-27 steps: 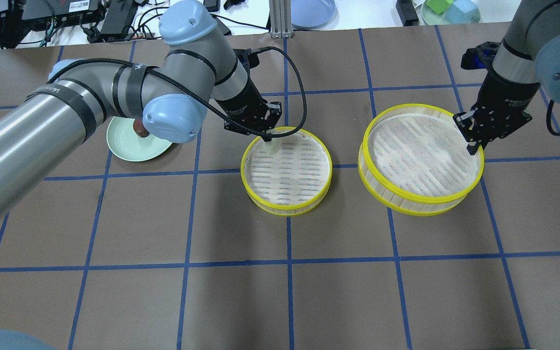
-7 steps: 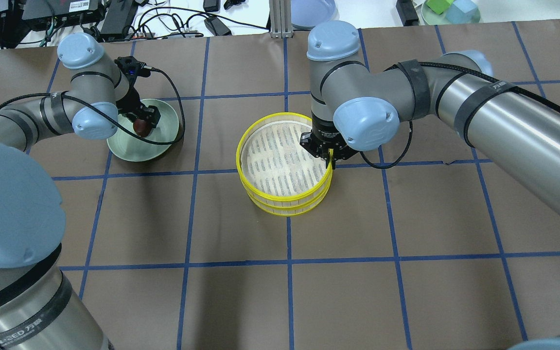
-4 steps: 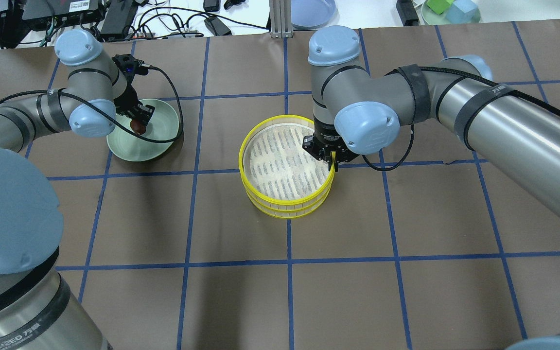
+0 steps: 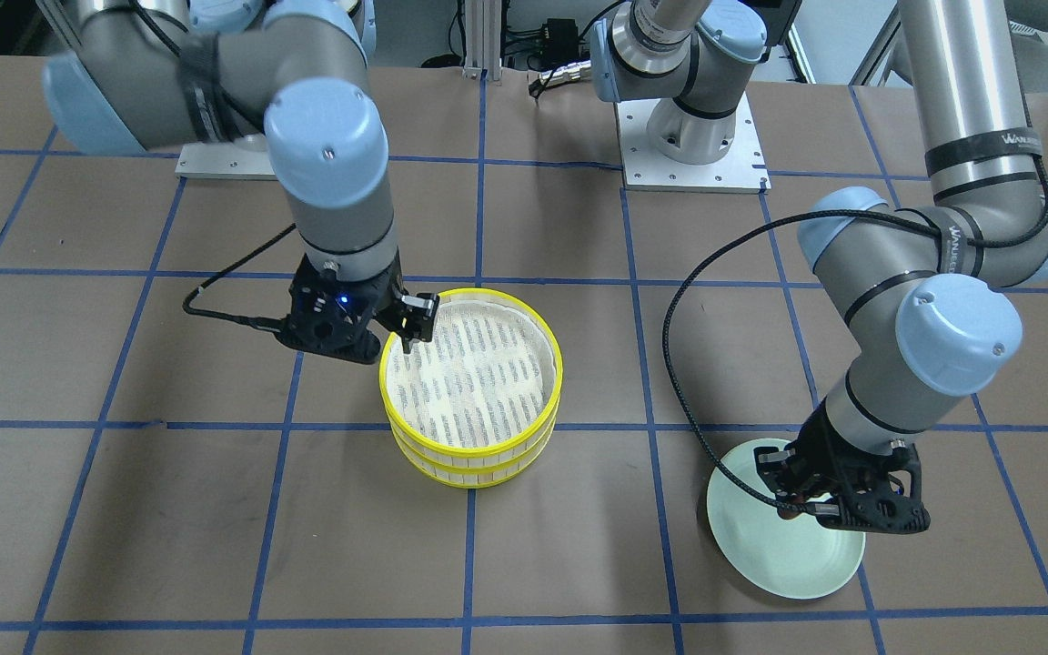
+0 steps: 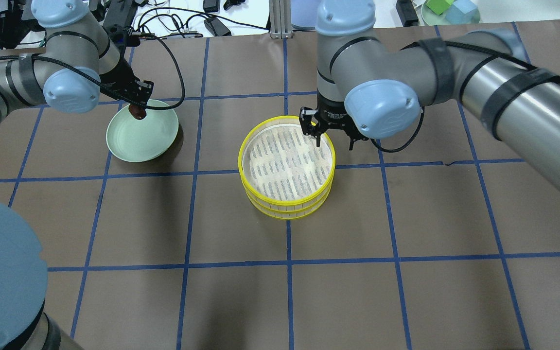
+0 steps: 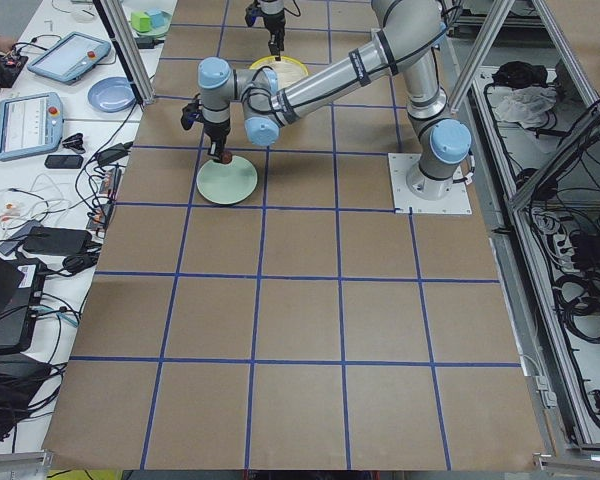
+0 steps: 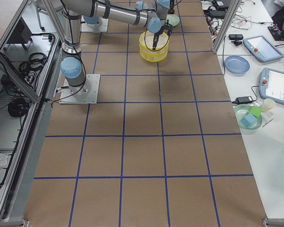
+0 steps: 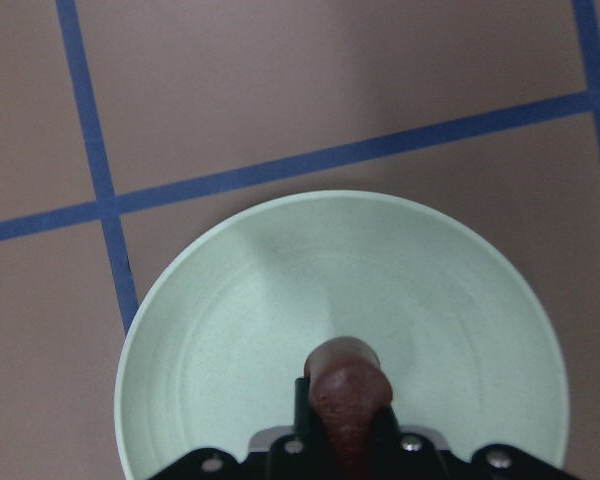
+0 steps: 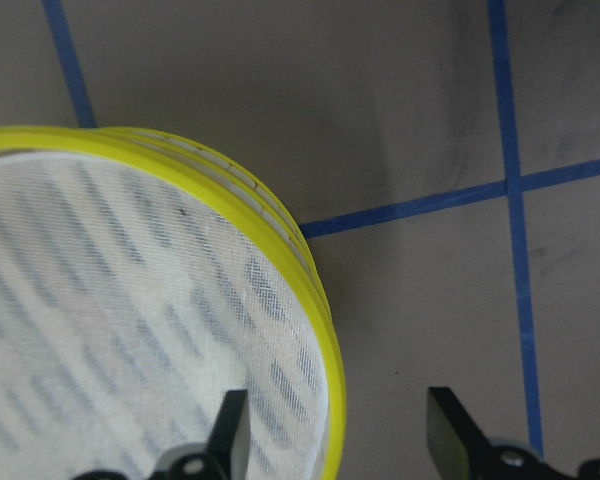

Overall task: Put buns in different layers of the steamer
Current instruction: 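Grasp the brown bun with the left gripper while the right gripper withdraws, then carry the brown bun into the top steamer tier with the left gripper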

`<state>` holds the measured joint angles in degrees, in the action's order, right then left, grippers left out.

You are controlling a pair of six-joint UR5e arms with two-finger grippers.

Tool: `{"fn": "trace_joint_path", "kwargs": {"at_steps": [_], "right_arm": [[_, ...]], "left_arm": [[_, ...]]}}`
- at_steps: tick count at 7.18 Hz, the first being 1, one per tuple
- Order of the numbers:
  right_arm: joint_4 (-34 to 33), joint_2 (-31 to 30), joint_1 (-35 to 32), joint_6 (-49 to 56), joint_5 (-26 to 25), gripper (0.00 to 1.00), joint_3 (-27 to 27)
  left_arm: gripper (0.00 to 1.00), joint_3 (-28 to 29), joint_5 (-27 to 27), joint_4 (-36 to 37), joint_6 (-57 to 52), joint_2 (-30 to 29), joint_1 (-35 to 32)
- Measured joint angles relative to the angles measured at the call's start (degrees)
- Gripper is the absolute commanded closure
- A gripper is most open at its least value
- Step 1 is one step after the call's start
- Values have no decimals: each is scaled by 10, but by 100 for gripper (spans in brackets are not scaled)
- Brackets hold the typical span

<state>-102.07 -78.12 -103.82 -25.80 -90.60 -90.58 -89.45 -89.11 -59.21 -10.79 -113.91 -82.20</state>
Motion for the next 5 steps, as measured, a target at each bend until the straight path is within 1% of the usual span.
{"fn": "trace_joint_path", "kwargs": {"at_steps": [2,3,5], "right_arm": [[99,-112,17,17,45,0,39],[133,-137,24,36,45,0,44],[164,-155,60,128,7,0,48]], "left_arm": [[100,0,29,-39,139,45,-66],[100,-2,49,-48,212,58,-104],[100,-11,98,-52,345,64,-176]]}}
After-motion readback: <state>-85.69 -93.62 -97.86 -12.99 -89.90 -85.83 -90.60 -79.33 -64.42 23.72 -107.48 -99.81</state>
